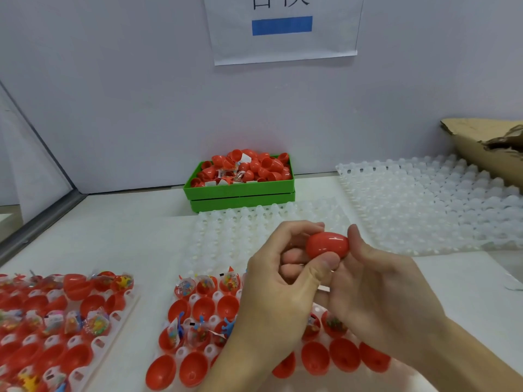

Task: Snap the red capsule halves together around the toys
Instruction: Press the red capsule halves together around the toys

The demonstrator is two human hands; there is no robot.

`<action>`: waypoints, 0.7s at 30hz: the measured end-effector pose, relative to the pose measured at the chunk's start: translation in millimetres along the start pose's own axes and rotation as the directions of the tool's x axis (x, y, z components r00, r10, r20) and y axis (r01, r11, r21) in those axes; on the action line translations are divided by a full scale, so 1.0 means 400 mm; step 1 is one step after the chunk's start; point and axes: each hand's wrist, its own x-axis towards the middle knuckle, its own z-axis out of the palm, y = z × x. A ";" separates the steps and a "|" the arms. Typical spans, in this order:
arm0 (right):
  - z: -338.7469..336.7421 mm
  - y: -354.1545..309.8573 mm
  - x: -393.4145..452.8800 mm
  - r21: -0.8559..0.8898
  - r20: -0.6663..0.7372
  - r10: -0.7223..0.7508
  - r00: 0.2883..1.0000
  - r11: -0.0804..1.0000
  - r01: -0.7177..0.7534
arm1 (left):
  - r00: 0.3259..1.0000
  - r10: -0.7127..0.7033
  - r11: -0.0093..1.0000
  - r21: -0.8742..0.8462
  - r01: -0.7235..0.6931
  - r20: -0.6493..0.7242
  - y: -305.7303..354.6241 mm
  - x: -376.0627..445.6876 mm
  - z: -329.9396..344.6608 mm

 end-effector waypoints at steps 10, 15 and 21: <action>-0.017 -0.012 0.010 -0.429 -0.157 -0.233 0.960 0.891 0.146 | 0.989 0.131 0.965 0.236 -0.112 -0.065 -0.003 0.010 -0.011; -0.028 -0.010 0.011 -0.656 -0.153 -0.480 0.864 0.703 0.274 | 0.989 0.124 0.971 0.216 -0.103 -0.086 -0.007 0.011 -0.017; -0.025 -0.012 0.008 -0.724 -0.155 -0.509 0.847 0.642 0.253 | 0.996 0.015 0.997 0.077 -0.009 -0.086 -0.003 0.014 -0.027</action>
